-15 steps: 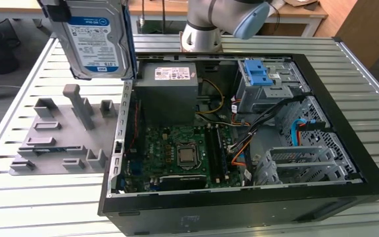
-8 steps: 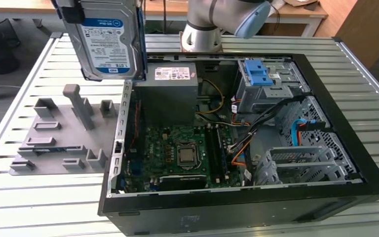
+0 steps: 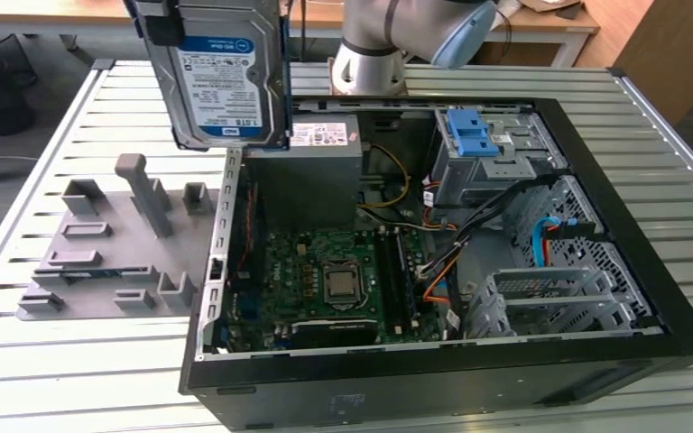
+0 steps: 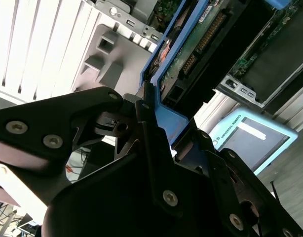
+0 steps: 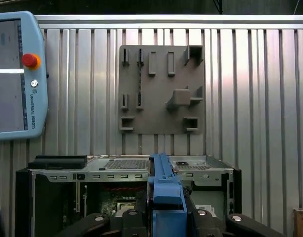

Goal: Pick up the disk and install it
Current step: 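Pick up the disk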

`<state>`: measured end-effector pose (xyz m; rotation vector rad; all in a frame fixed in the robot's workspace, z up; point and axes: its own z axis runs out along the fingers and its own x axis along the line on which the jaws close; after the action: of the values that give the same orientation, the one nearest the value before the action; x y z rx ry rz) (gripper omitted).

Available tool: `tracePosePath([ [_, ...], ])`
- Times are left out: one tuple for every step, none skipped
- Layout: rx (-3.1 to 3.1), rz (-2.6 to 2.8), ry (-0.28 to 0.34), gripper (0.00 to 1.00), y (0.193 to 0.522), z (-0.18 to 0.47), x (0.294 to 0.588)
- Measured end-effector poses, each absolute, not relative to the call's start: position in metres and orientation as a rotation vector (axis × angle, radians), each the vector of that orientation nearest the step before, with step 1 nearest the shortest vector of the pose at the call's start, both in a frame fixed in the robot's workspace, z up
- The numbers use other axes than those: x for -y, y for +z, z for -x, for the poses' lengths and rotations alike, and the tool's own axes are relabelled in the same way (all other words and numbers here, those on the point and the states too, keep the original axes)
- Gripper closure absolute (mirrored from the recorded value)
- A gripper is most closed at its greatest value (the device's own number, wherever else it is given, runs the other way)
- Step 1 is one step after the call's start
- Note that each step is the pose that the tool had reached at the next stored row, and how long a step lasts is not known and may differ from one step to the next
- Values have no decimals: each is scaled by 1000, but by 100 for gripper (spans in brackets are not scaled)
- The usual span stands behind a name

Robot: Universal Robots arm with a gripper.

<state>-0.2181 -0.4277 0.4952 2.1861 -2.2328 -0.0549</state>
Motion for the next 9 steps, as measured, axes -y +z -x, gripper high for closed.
tracePosePath([
  [2233, -2186, -55, 64, 495, 215, 428],
  [2232, -2185, -56, 64, 495, 212, 429],
  [2232, -2185, -56, 64, 495, 209, 429],
  [2232, -2185, -57, 64, 495, 206, 430],
  [2231, -2185, -57, 64, 495, 203, 430],
  [2231, -2185, -58, 64, 495, 200, 431],
  [2231, -2184, -58, 64, 495, 197, 431],
  [2231, -2184, -59, 64, 495, 194, 432],
  [2231, -2184, -60, 64, 495, 191, 432],
])
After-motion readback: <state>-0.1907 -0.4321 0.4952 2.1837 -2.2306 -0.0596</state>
